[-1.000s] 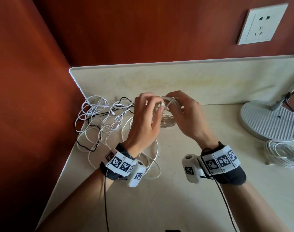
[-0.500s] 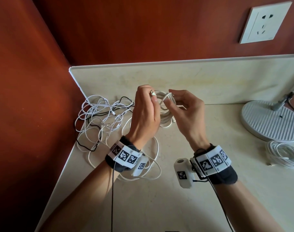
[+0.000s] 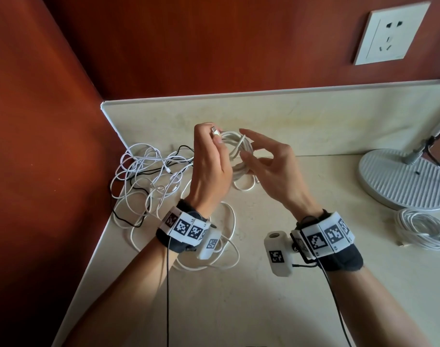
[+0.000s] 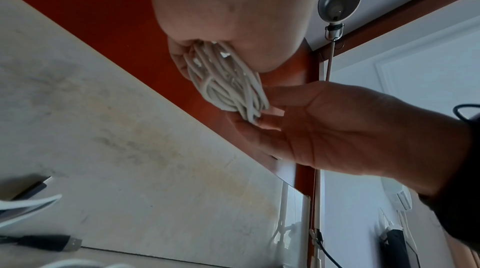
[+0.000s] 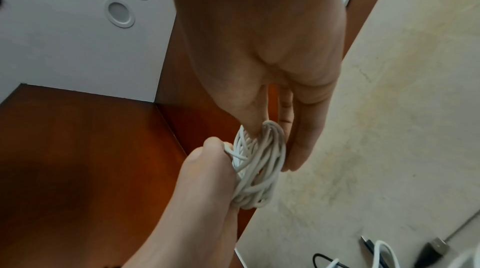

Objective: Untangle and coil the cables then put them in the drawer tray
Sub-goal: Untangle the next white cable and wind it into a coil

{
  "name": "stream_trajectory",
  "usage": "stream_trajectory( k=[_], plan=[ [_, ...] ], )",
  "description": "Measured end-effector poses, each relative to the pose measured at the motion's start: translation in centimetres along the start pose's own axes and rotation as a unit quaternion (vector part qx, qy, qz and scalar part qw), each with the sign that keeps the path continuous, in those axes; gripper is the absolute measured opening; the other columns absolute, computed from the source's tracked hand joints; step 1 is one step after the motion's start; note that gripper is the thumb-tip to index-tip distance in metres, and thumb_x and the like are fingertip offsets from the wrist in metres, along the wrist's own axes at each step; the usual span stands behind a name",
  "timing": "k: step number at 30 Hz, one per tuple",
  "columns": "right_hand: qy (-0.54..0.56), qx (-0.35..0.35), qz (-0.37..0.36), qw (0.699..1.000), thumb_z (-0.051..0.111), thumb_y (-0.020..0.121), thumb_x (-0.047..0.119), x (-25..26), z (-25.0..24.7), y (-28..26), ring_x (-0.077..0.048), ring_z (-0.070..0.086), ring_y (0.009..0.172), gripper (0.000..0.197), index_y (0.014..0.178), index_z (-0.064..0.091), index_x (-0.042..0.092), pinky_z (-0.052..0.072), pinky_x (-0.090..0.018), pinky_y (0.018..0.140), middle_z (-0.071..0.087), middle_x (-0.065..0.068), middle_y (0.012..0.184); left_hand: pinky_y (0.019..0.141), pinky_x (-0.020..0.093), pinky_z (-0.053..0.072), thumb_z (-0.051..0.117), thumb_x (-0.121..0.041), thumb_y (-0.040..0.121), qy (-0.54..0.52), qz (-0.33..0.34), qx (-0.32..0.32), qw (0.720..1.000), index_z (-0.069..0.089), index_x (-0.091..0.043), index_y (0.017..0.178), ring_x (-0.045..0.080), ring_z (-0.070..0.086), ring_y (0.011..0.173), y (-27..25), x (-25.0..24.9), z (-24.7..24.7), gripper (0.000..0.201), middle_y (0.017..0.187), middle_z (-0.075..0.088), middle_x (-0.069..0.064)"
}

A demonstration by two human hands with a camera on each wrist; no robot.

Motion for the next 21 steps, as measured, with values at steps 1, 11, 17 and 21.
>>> stream_trajectory(
  k=[1,11,17,21],
  plan=[
    [0.004,-0.006,0.008,1.000,0.069,0.100,0.019,-0.1,-0.1,0.1,-0.020,0.078,0.076,0.043,0.142,0.062,0.029,0.061,-0.055,0.079,0.073,0.001,0.106,0.079,0.023,0.039,0.032,-0.003,0.106,-0.005,-0.001,0.002,1.000,0.046,0.005,0.109,0.028,0.049,0.086,0.1,0.0,0.0,0.017,0.100,0.051,0.017],
    [-0.101,-0.054,-0.002,0.993,0.074,0.096,0.020,-1.6,-0.9,0.5,-0.011,0.073,0.078,0.054,0.147,0.058,0.027,0.061,-0.037,0.080,0.074,0.005,0.086,0.080,0.040,0.045,0.034,-0.013,0.110,0.041,0.036,0.058,0.997,0.052,-0.005,0.112,0.020,0.057,0.082,-0.1,-0.9,-0.2,0.019,0.100,0.064,0.002],
    [-0.175,-0.080,-0.033,0.981,0.071,0.095,0.013,-1.9,-1.1,0.5,-0.022,0.071,0.080,0.033,0.127,0.073,0.020,0.059,-0.045,0.076,0.077,-0.004,0.098,0.054,0.037,0.040,0.035,-0.009,0.111,-0.028,0.047,0.056,0.997,0.049,0.001,0.104,0.018,0.051,0.058,-0.2,-2.6,-1.8,0.018,0.084,0.064,0.003],
    [-0.169,-0.085,-0.028,0.982,0.069,0.096,0.014,-2.3,-1.4,0.8,-0.023,0.071,0.080,0.031,0.126,0.074,0.022,0.060,-0.045,0.075,0.076,-0.006,0.101,0.055,0.032,0.044,0.040,-0.005,0.110,-0.039,0.060,0.074,0.995,0.053,0.003,0.105,0.020,0.058,0.063,-0.2,-3.2,-2.1,0.017,0.087,0.067,0.002]
  ],
)
Point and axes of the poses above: each hand's wrist, its own y-axis towards the middle knuckle, its own z-axis out of the palm, x = y × z, the point moved 5 cm from there along y, towards the middle knuckle
